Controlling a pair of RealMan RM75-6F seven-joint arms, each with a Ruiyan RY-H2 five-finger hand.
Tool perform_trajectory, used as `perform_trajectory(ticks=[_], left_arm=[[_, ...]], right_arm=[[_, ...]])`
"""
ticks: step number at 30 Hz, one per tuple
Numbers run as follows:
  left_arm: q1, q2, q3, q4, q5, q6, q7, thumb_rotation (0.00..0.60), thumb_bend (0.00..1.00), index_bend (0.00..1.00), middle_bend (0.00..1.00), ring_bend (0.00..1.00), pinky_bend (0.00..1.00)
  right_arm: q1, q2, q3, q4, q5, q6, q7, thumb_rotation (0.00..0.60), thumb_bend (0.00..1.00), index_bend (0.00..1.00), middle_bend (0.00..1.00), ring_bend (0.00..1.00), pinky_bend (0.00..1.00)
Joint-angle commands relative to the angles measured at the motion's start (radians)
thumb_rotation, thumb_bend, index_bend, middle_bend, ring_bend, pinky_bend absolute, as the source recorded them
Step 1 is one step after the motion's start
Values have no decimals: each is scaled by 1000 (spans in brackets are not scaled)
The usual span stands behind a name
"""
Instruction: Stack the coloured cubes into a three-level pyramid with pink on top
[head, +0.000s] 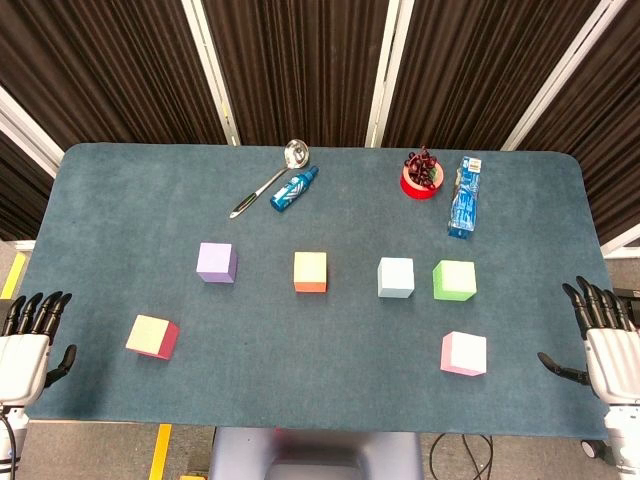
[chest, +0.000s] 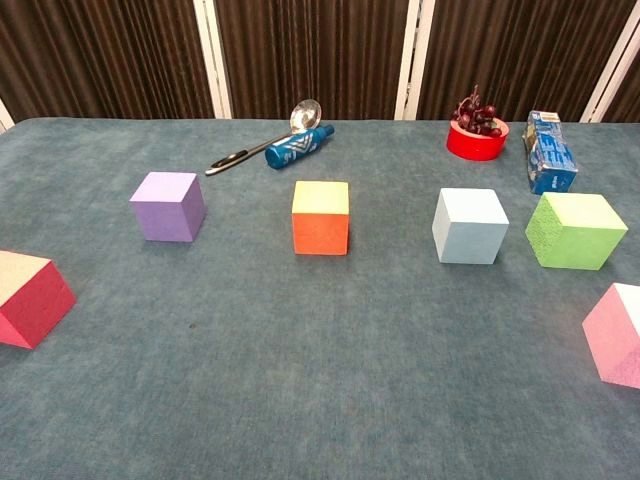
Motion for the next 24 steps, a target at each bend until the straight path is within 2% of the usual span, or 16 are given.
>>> perform_trajectory(ticks=[1, 8, 14, 20, 24], left_arm=[[-1, -1, 0, 1, 1, 0, 0, 600, 395, 101, 107, 66, 0], [-7, 3, -1, -1, 8, -2, 4, 600, 389, 112, 118, 67, 0], [-73, 27, -35, -11, 25, -60, -34, 600, 392, 128, 149, 92, 6], [-230, 57, -98, 1, 28, -234, -104, 600, 392, 154, 157, 105, 32], [-363, 41, -140, 47, -21, -419, -190, 600, 393, 156, 158, 108, 45]], right_arm=[[0, 0, -1, 1, -2, 0, 3, 600, 242, 0, 0, 0, 0], [-3, 8, -4, 3, -11, 2, 21, 600, 242, 0, 0, 0, 0], [4, 24, -2, -1, -28, 2, 37, 600, 242, 0, 0, 0, 0], [29, 54, 5, -21, -47, -18, 36, 600, 243, 0, 0, 0, 0], [48, 71, 10, -40, -51, -39, 27, 600, 243, 0, 0, 0, 0]])
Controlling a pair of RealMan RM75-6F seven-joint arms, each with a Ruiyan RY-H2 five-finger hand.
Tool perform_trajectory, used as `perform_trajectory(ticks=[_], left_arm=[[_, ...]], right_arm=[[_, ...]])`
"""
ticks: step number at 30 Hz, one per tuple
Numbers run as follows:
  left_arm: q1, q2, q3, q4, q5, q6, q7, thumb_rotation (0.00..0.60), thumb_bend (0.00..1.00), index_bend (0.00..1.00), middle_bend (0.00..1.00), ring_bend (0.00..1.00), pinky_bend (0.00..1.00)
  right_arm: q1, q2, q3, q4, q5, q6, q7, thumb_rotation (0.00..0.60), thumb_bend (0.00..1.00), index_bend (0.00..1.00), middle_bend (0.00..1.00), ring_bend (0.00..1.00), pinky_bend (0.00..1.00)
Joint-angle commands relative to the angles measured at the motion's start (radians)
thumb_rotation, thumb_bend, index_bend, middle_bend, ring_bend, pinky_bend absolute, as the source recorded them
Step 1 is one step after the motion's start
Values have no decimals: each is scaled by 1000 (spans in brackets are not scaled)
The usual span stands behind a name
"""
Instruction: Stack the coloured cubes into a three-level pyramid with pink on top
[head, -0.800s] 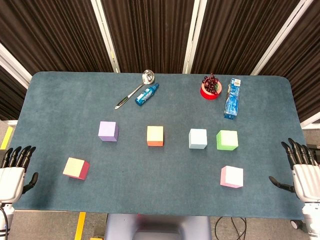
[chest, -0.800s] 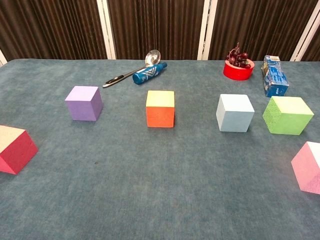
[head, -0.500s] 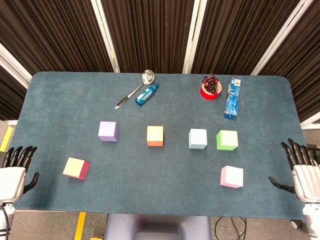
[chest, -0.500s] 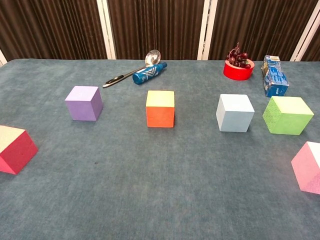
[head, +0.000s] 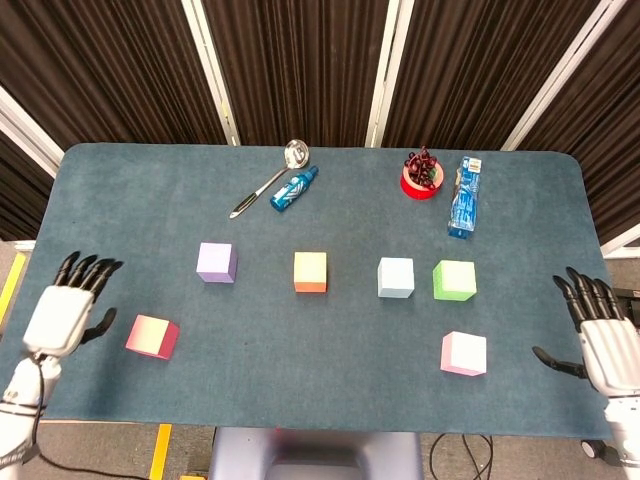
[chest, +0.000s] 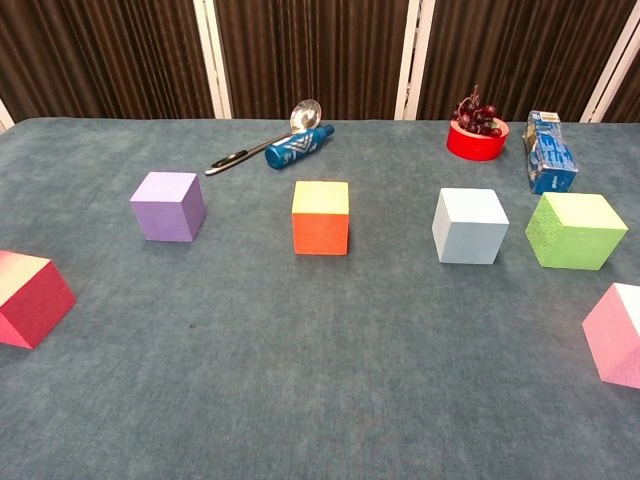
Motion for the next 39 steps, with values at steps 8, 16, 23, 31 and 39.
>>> perform_trajectory(ticks=[8, 16, 23, 31, 39], left_arm=[[-284, -71, -78, 164, -122, -405, -151, 600, 394, 144, 144, 112, 55], [-460, -211, -69, 382, -213, -693, -216, 600, 396, 65, 57, 46, 44], [-505, -265, -49, 454, -228, -741, -233, 600, 398, 55, 47, 40, 41], [-535, -310, -29, 515, -234, -770, -255, 600, 399, 58, 55, 42, 41], [-544, -338, -23, 539, -208, -749, -318, 600, 396, 204, 231, 199, 89]], right_arm=[[24, 16, 7, -27, 9, -35, -21, 600, 242, 0, 0, 0, 0], [40, 11, 18, -34, 55, -67, -42, 600, 242, 0, 0, 0, 0], [48, 7, 21, -31, 74, -81, -47, 600, 242, 0, 0, 0, 0], [55, 3, 24, -30, 85, -89, -52, 600, 242, 0, 0, 0, 0], [54, 0, 23, -28, 98, -90, -52, 600, 242, 0, 0, 0, 0]])
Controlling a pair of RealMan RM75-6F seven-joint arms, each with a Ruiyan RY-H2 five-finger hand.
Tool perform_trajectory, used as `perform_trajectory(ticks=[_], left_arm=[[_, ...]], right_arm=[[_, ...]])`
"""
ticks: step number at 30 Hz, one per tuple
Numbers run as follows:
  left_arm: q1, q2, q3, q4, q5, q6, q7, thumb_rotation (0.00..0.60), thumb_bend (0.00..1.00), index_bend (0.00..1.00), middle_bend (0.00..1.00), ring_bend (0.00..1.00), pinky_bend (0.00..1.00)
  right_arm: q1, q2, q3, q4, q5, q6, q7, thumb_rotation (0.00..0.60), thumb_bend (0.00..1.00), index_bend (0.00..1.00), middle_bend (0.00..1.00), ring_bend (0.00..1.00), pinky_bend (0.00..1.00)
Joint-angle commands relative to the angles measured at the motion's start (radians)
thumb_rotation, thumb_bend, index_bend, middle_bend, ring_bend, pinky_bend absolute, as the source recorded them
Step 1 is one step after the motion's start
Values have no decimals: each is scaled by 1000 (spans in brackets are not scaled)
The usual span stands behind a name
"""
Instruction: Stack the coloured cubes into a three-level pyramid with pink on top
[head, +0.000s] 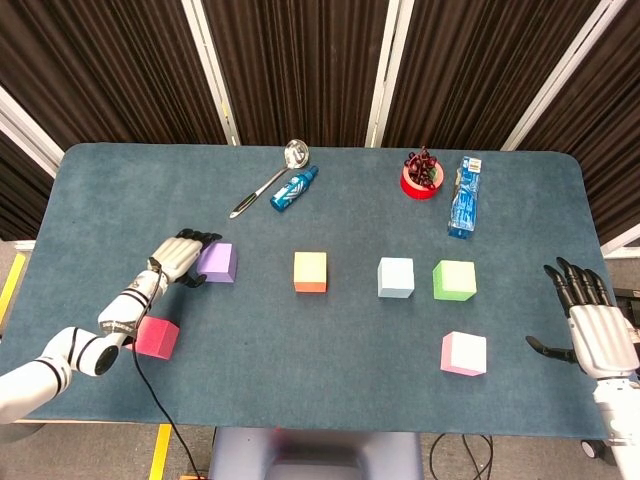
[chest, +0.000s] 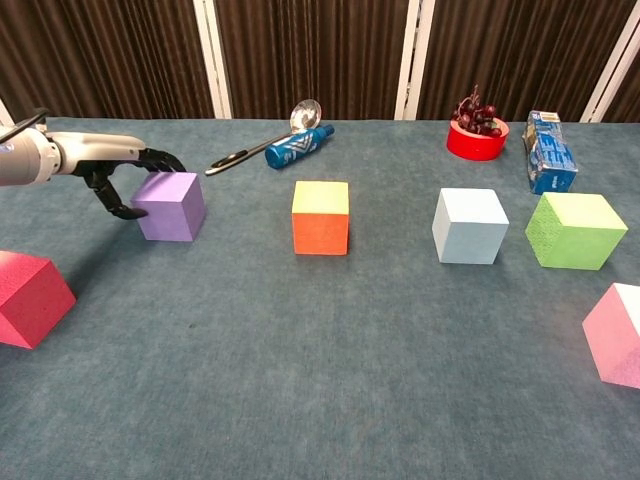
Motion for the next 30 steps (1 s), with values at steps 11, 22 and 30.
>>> perform_trajectory(ticks=[11, 22, 30], left_arm=[[-26, -14, -7, -37, 87, 80, -154, 600, 393, 347, 410, 347, 180], [-111, -82, -36, -67, -17, 19, -30, 600, 394, 314, 400, 347, 182], [-152, -147, -44, -35, -149, 23, 136, 600, 394, 312, 397, 347, 181]], right_arm=[[-5, 3, -1, 3, 6, 7, 9, 600, 242, 0, 0, 0, 0], [-14, 4, -6, 18, 11, 12, 36, 600, 243, 0, 0, 0, 0], [-23, 5, -9, 34, 18, 14, 57, 600, 242, 0, 0, 0, 0]])
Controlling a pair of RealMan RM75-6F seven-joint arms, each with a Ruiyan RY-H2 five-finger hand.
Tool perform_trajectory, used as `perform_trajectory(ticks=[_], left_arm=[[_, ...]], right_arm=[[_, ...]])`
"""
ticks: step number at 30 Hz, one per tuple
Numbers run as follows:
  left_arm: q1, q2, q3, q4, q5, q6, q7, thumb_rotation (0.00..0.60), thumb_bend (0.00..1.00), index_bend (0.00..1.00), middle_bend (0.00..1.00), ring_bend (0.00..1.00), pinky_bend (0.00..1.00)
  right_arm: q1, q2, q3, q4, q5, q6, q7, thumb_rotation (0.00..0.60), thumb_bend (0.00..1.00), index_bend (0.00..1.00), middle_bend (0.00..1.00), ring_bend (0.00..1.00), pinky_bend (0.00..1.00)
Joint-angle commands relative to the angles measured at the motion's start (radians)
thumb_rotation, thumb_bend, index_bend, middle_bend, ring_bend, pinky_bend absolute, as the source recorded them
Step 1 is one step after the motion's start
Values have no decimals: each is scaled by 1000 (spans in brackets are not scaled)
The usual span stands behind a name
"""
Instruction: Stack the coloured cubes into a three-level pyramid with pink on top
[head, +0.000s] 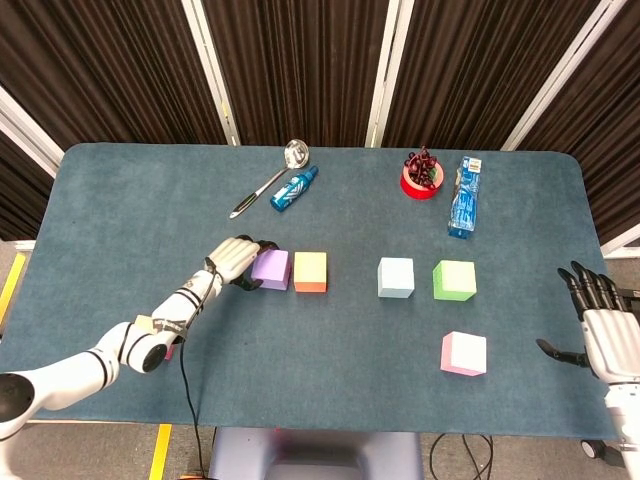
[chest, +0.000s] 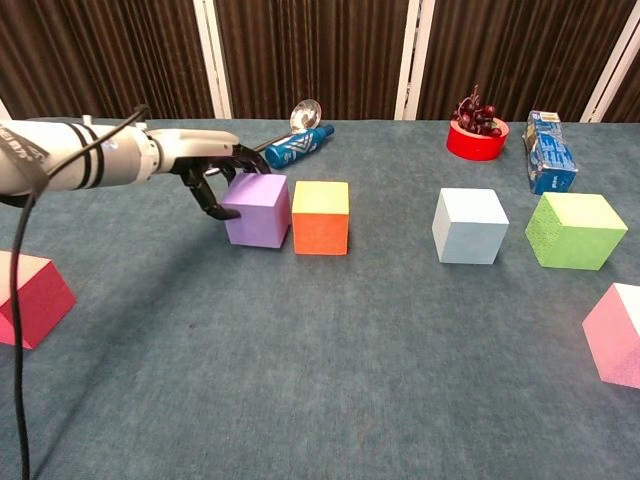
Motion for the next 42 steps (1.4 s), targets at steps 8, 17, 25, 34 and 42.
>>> perform_trajectory(ticks=[8, 17, 25, 34, 42], left_arm=[[-34, -45, -8, 1, -147, 8, 128, 600, 393, 311, 397, 347, 181], [-44, -47, -6, -20, -212, 30, 184, 600, 394, 309, 399, 347, 181], [-52, -35, 7, -48, -271, 40, 238, 600, 397, 301, 399, 347, 178], [-68, -44, 11, -61, -323, 50, 274, 600, 397, 298, 399, 347, 176], [-83, -56, 13, -70, -384, 63, 309, 600, 398, 297, 398, 347, 174]], right_arm=[[-3, -3, 3, 17, 11, -3, 17, 600, 242, 0, 0, 0, 0], [-1, -2, 5, 26, 15, -10, 28, 600, 242, 0, 0, 0, 0], [-4, -1, 3, 29, 15, -10, 34, 600, 242, 0, 0, 0, 0], [-12, 1, 2, 30, 15, -3, 43, 600, 242, 0, 0, 0, 0], [-15, 4, 2, 33, 17, -1, 51, 600, 242, 0, 0, 0, 0]])
